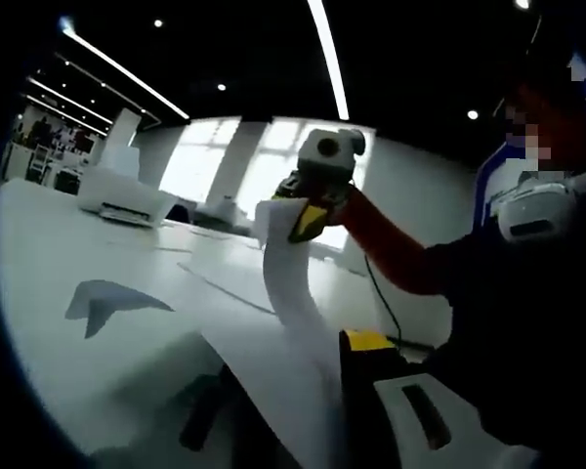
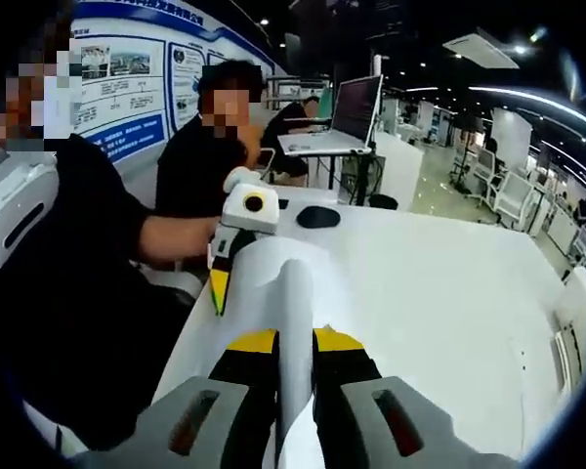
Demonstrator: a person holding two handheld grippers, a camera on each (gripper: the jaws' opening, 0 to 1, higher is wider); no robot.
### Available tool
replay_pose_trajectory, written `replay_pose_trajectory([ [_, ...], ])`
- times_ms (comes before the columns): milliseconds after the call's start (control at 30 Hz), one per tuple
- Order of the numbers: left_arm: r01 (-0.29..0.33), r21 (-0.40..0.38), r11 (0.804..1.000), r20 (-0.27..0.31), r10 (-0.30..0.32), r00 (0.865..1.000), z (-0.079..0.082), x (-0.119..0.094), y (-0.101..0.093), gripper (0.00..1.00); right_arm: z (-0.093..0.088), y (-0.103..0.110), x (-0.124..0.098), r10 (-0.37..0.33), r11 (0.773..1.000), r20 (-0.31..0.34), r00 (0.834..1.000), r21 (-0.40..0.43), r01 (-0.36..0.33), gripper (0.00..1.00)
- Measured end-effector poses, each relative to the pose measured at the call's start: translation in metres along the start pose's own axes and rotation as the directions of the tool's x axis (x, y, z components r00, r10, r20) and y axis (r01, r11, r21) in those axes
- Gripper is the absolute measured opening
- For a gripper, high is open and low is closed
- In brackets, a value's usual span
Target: Organize the stack of printing papers by aligning and flattening the scattered papers on the table
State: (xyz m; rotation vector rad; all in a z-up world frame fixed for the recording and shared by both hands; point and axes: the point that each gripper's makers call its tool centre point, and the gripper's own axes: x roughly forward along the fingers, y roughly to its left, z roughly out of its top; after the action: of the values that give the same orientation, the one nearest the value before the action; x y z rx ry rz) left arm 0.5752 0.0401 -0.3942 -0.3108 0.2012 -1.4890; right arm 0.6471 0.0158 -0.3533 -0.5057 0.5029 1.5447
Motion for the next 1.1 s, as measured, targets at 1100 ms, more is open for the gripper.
replay_pose_trajectory([
  [1100, -0.018, -0.009, 1.0, 0.006, 0.018, 1.0, 0.001, -0.004, 0.008, 0.23, 0.019, -0.004, 0.035, 0.02, 0.997, 0.092, 0.996, 0.07, -0.027, 0.07],
])
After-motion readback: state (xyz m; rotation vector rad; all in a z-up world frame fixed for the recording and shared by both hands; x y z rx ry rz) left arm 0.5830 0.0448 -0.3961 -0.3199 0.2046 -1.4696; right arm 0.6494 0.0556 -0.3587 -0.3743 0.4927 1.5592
